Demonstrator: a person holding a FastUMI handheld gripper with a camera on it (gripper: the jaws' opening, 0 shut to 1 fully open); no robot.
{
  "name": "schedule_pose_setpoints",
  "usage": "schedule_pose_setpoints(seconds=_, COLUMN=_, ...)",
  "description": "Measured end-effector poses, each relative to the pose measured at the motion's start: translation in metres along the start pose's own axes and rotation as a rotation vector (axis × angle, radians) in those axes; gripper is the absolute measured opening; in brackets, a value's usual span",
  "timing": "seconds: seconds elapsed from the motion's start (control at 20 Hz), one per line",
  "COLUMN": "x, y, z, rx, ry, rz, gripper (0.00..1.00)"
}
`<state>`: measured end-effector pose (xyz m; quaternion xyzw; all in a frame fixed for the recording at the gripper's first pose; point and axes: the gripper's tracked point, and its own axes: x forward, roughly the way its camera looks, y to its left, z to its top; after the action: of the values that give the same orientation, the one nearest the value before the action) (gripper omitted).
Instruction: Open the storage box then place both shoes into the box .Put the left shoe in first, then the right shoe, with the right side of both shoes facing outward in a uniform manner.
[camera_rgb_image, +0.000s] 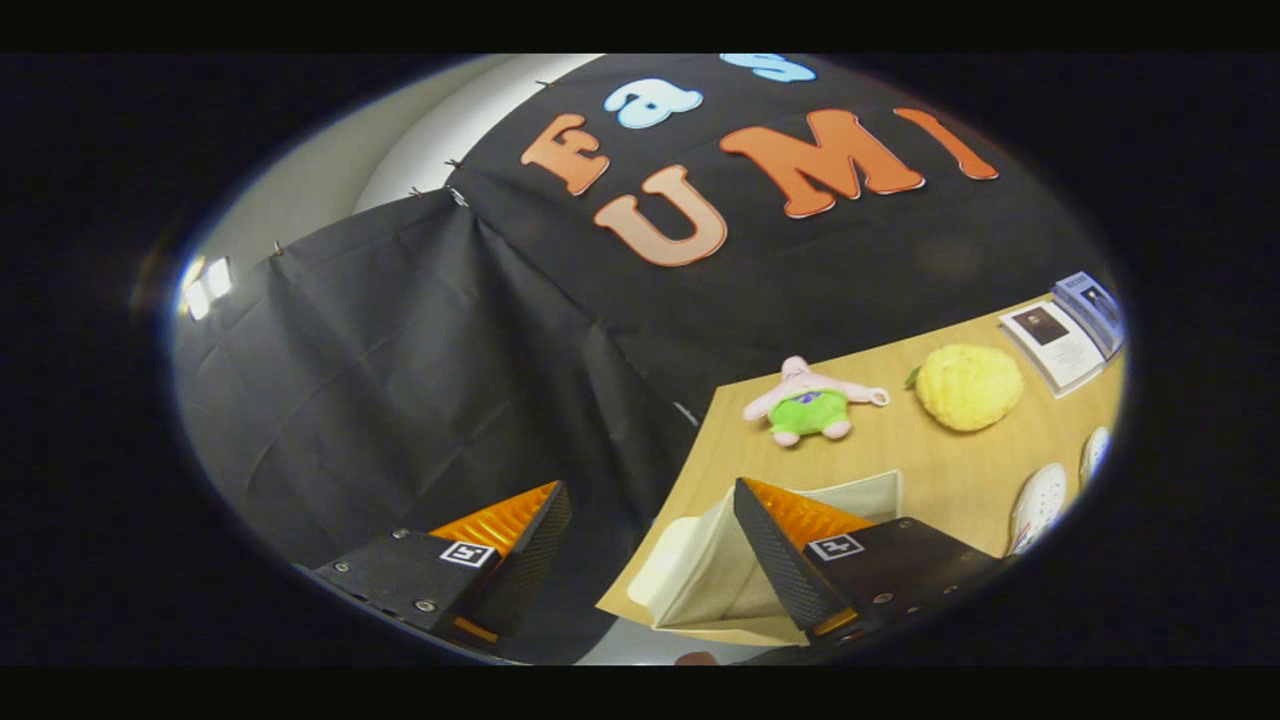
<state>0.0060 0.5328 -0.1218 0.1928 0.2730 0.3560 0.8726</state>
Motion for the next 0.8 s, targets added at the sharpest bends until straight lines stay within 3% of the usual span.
schedule_pose_setpoints(seconds=0.45, x=-0.073, y=-0.155, z=0.021, rx=-0.051, ry=-0.09, rz=-0.298, gripper=0.98)
schedule_pose_setpoints(seconds=0.8, x=-0.129, y=-0.266, z=-0.015, rx=-0.074, ry=-0.086, rz=-0.502, gripper=0.98)
